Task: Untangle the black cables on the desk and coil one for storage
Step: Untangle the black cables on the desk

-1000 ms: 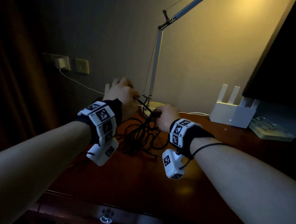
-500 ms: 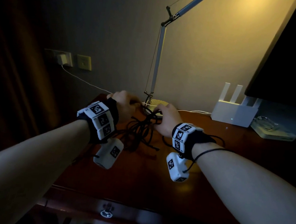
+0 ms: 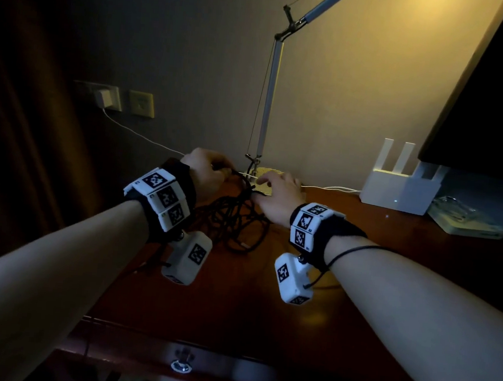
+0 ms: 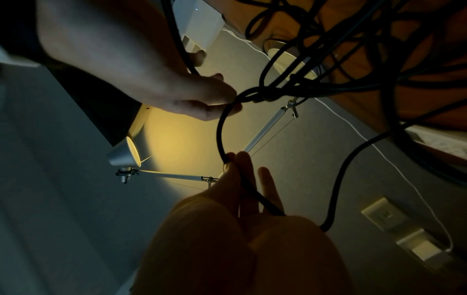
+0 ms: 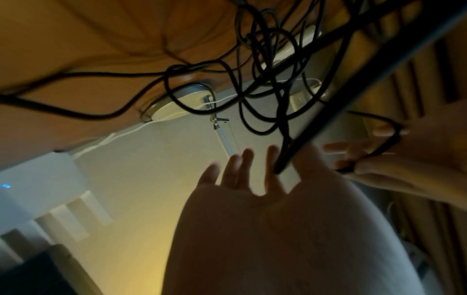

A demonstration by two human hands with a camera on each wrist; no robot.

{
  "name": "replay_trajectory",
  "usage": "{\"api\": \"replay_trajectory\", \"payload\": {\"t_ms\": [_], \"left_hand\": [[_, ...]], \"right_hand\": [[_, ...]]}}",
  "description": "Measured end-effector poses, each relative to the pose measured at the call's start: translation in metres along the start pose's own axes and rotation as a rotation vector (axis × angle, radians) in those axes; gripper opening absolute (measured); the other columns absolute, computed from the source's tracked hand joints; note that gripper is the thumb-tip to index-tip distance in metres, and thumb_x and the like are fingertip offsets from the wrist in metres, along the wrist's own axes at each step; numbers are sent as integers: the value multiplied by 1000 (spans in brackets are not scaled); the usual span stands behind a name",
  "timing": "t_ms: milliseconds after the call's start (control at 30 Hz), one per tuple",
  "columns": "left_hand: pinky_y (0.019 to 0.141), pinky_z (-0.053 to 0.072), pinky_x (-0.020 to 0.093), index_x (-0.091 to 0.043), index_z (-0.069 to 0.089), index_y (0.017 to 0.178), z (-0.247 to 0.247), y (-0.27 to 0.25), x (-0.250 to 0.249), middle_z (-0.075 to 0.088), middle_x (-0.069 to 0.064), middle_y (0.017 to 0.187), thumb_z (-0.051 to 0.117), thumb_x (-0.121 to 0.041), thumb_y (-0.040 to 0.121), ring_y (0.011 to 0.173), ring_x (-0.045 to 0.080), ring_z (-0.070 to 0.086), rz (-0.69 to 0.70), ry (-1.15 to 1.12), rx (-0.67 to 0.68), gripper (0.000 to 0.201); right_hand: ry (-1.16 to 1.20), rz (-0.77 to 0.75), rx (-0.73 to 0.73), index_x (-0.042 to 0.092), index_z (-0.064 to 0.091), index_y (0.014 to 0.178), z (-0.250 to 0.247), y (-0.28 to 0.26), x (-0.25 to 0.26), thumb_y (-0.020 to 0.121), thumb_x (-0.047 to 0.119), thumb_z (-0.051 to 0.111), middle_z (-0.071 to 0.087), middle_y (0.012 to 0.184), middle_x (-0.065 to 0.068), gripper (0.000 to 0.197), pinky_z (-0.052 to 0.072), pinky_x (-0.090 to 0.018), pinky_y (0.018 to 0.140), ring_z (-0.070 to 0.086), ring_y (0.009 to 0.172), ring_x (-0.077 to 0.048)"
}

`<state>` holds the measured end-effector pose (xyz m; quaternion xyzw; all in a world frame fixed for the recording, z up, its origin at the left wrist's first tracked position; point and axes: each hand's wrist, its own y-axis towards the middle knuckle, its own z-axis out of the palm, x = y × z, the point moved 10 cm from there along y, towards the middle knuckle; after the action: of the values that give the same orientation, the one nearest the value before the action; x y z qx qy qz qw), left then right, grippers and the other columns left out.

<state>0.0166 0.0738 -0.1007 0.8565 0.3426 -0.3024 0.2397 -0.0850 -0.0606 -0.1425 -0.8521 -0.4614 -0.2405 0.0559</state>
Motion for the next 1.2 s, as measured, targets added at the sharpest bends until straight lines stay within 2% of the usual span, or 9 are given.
{"api": "replay_trajectory", "payload": {"t_ms": [200, 333, 433, 533, 667, 833, 1000, 1067, 1200], "left_hand": [[83, 53, 33, -38, 67, 92, -5, -1, 1, 67, -6, 104, 58, -28, 93, 96, 17, 62, -1, -15, -37, 14], [86, 54, 36, -42, 65, 81, -11, -2, 11, 69, -3, 101, 61, -25, 91, 96, 18, 63, -11, -95, -33, 21], [84, 53, 32, -38, 67, 83, -26, -3, 20, 70, -3, 95, 62, -21, 91, 93, 16, 65, -29, -147, -56, 20], [82, 53, 30, -37, 68, 76, -40, -2, 31, 71, -5, 92, 61, -19, 91, 86, 13, 66, -69, -171, -85, 25], [86, 54, 32, -37, 69, 71, -48, -4, 42, 68, -7, 94, 63, -23, 88, 90, 14, 63, -149, -120, -131, 23], [81, 58, 37, -26, 74, 67, -31, -7, 37, 74, 0, 86, 62, -20, 81, 83, 16, 67, -196, -47, -63, 19], [80, 58, 38, -22, 77, 78, -15, -11, 30, 71, 4, 88, 65, -24, 81, 83, 21, 66, -225, 2, 18, 12], [81, 58, 39, -24, 76, 77, -14, -11, 26, 71, 3, 88, 65, -24, 81, 83, 21, 66, -195, 7, 21, 12], [83, 55, 35, -25, 71, 69, -21, -7, 23, 71, 6, 91, 66, -18, 84, 91, 24, 65, -131, -43, 20, 17]], "right_hand": [[-27, -191, 91, 12, 63, 105, 15, -4, 24, 97, 23, 50, 50, 118, -13, 18, 40, -35, 91, 49, 112, -33], [-29, -140, 30, 13, 64, 122, 9, -2, 10, 99, 13, 45, 61, 123, -9, 30, 40, -24, 82, 55, 113, -28], [27, 51, -41, 11, 62, 129, 0, -3, -20, 98, 1, 43, 60, 128, -7, 38, 35, -10, 77, 56, 116, -24], [-25, 243, -47, 13, 63, 128, -4, -2, -51, 98, 7, 42, 57, 133, -13, 36, 47, -25, 92, 57, 115, -31], [-51, 271, -17, 11, 67, 122, -11, -4, -53, 97, 9, 46, 63, 126, -12, 33, 51, -31, 93, 60, 111, -30], [76, 134, 41, 8, 67, 118, -12, -5, -16, 92, 22, 58, 64, 125, -10, 32, 50, -29, 88, 59, 111, -27], [-79, -130, 200, 20, 56, 133, 15, -7, 38, 72, 50, 76, 53, 136, -3, 70, 44, -33, 96, 49, 124, -24], [-173, -184, 277, 16, 55, 131, 31, -11, 46, 66, 46, 82, 55, 129, -4, 77, 46, -33, 91, 52, 118, -25], [-193, -167, 279, 12, 60, 123, 43, -10, 41, 74, 33, 81, 63, 116, -5, 56, 47, -30, 77, 60, 107, -25]]}}
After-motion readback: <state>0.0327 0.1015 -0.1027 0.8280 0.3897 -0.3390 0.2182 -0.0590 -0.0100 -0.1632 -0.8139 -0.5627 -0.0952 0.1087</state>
